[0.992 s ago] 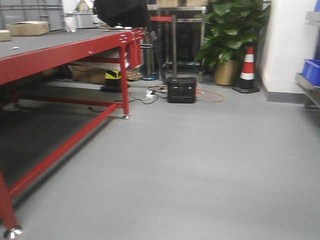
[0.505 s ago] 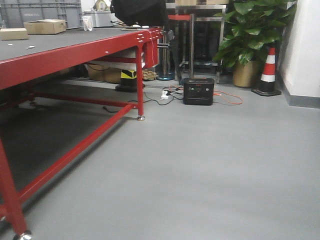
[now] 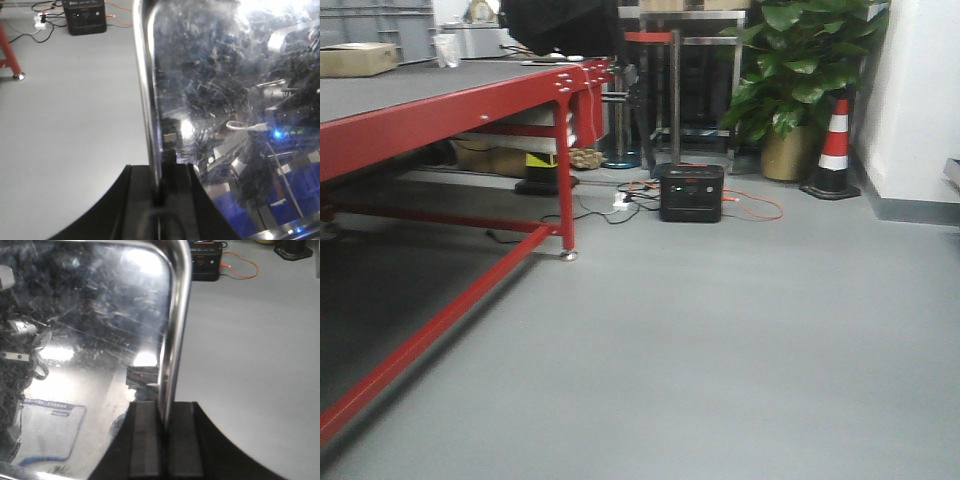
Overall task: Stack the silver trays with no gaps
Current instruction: 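Hold the tray with both grippers while driving to another shelf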
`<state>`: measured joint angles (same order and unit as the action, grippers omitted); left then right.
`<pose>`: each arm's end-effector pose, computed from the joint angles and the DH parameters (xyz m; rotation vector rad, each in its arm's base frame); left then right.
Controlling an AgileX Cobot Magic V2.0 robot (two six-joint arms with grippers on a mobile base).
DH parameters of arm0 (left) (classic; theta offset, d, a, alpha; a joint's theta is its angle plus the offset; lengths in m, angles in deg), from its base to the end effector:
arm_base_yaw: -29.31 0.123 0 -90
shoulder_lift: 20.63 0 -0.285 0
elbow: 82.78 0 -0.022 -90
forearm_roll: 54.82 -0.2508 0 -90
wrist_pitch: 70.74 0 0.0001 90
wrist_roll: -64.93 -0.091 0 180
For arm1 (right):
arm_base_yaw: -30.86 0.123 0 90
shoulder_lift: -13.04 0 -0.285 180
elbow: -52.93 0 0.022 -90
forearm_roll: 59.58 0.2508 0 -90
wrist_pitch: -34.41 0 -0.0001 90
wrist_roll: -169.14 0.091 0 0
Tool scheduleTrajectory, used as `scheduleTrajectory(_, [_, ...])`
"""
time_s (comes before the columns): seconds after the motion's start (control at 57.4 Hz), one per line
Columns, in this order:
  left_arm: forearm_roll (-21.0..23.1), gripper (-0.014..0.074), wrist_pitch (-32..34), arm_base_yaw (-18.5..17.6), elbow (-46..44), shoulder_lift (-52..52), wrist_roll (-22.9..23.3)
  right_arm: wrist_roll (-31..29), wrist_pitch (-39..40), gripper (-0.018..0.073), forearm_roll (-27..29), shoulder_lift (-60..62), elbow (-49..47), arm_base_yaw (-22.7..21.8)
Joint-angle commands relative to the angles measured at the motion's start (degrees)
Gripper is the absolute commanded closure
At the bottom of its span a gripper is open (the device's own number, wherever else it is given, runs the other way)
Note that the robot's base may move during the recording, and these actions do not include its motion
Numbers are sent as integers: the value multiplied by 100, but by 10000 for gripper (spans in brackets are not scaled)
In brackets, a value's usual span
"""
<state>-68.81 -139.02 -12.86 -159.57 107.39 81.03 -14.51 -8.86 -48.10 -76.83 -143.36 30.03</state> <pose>0.3360 -0.2768 0.4788 0.4260 2.0342 -0.3349 0.3146 0.0079 0.4600 0.0126 2.0295 0.1821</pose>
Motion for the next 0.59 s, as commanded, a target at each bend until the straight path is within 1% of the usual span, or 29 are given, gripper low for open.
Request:
scheduleTrajectory(0.0, [54, 615, 186, -35, -49, -114, -49, -81, 285, 640, 28, 90, -81, 28])
scheduleTrajectory(0.575, [54, 615, 186, -35, -49, -114, -49, -81, 293, 640, 28, 90, -81, 28])
